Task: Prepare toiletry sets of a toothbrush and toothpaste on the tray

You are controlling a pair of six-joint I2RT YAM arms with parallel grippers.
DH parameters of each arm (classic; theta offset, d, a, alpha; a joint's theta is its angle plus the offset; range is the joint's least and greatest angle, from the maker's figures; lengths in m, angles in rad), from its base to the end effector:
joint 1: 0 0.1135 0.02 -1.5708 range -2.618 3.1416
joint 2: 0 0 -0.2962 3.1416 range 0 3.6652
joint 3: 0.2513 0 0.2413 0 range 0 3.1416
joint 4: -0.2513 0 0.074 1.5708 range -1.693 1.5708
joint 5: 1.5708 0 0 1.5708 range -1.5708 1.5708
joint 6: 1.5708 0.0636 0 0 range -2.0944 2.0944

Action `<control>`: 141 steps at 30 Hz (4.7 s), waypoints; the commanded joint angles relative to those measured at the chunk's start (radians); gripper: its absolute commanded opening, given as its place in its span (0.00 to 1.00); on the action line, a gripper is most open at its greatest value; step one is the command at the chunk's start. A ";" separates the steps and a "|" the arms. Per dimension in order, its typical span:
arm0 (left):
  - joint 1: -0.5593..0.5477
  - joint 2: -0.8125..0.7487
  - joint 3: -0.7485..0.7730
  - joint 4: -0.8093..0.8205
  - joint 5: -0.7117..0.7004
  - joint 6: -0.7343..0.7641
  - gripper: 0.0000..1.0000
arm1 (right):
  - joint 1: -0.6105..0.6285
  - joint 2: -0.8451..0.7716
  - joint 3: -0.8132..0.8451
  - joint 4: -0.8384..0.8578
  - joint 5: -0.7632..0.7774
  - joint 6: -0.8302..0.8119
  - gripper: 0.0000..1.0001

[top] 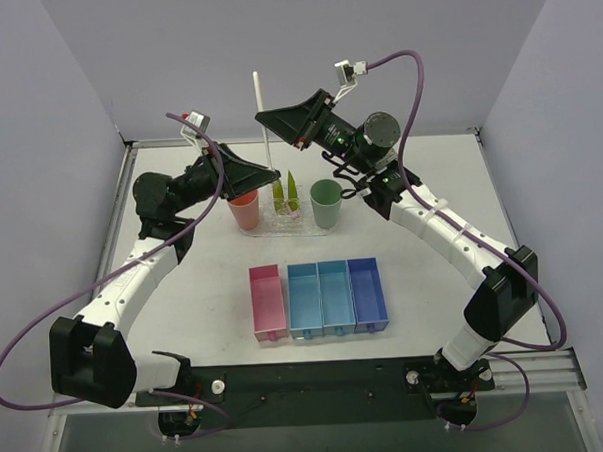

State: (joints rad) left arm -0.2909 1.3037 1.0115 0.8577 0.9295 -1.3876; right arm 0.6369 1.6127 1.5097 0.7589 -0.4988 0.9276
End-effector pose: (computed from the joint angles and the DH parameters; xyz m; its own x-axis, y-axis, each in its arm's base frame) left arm 0.2512 -0.1284 0.4494 -0.7125 -0.4007 -0.5760 0.6541 -0.0821 -0.7520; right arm 0.2826 0.2469 0.5243 -0.3677 0.6020 -0.7088 -0.8883 -0.0020 0.4592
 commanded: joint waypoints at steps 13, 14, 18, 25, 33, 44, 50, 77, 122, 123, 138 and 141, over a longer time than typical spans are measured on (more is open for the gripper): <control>0.050 -0.029 -0.014 -0.130 0.032 0.067 0.00 | -0.009 -0.097 -0.026 -0.081 0.003 -0.084 0.29; 0.059 -0.032 -0.011 -0.164 0.040 0.123 0.00 | -0.026 -0.109 -0.034 -0.152 0.012 -0.094 0.35; 0.085 -0.053 0.117 -0.662 0.051 0.527 0.00 | -0.072 -0.184 -0.042 -0.396 0.063 -0.189 0.48; 0.053 -0.061 0.232 -1.395 -0.134 1.134 0.00 | -0.157 -0.189 0.102 -0.895 0.034 -0.334 0.51; -0.175 -0.043 0.302 -1.735 -0.452 1.523 0.00 | -0.181 -0.122 0.184 -1.176 -0.151 -0.391 0.50; -0.289 -0.050 0.306 -1.760 -0.528 1.546 0.00 | -0.177 -0.082 0.168 -1.297 -0.210 -0.429 0.47; -0.313 -0.069 0.303 -1.766 -0.564 1.552 0.00 | -0.160 -0.045 0.164 -1.299 -0.221 -0.437 0.42; -0.332 -0.101 0.297 -1.767 -0.609 1.562 0.00 | -0.109 0.018 0.173 -1.287 -0.202 -0.428 0.26; 0.185 -0.178 0.070 -0.797 -0.169 0.423 0.77 | -0.243 -0.143 -0.195 -0.166 -0.345 0.134 0.00; 0.188 -0.176 0.053 -0.766 -0.158 0.374 0.78 | -0.244 -0.142 -0.197 -0.152 -0.343 0.142 0.00; 0.200 -0.166 -0.068 -0.402 -0.087 0.110 0.66 | -0.247 -0.096 -0.204 -0.023 -0.359 0.224 0.00; 0.200 -0.164 -0.070 -0.402 -0.084 0.104 0.64 | -0.247 -0.093 -0.200 -0.026 -0.362 0.218 0.00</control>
State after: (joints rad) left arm -0.0963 1.1461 0.9375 0.3344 0.8215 -1.2263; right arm 0.3977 1.5185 1.2991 0.6273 -0.8314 1.1416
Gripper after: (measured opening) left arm 0.650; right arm 0.065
